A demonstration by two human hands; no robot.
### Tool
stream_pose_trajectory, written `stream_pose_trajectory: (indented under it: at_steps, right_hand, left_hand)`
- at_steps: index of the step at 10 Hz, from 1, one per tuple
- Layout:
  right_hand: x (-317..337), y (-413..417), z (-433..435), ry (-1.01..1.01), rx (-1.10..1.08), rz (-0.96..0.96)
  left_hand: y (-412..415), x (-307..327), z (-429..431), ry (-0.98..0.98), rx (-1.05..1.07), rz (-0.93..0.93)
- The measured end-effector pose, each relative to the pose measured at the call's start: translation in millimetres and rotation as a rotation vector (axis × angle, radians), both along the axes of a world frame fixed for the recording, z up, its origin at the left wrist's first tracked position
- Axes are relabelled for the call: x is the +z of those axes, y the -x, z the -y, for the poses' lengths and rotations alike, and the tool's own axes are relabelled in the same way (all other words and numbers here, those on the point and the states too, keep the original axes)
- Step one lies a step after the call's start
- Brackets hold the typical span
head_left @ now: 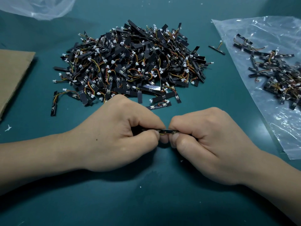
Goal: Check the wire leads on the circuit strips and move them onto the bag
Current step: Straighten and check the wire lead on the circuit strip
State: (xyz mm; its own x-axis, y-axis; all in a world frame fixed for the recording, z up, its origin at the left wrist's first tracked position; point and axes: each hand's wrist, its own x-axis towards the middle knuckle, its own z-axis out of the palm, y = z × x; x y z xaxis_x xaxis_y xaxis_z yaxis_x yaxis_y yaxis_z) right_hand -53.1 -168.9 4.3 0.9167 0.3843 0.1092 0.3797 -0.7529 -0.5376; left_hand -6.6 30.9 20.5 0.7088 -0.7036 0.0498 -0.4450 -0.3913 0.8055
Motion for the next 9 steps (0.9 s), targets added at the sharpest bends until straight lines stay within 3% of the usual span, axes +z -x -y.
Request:
stream_pose_trajectory:
  at_steps: [9]
  right_hand:
    - [0.4,-0.7,-0.1,0.003,-0.004,0.018]
  left_hand:
    - [-1.4,2.1,1.5,0.034,-0.015,-0.019]
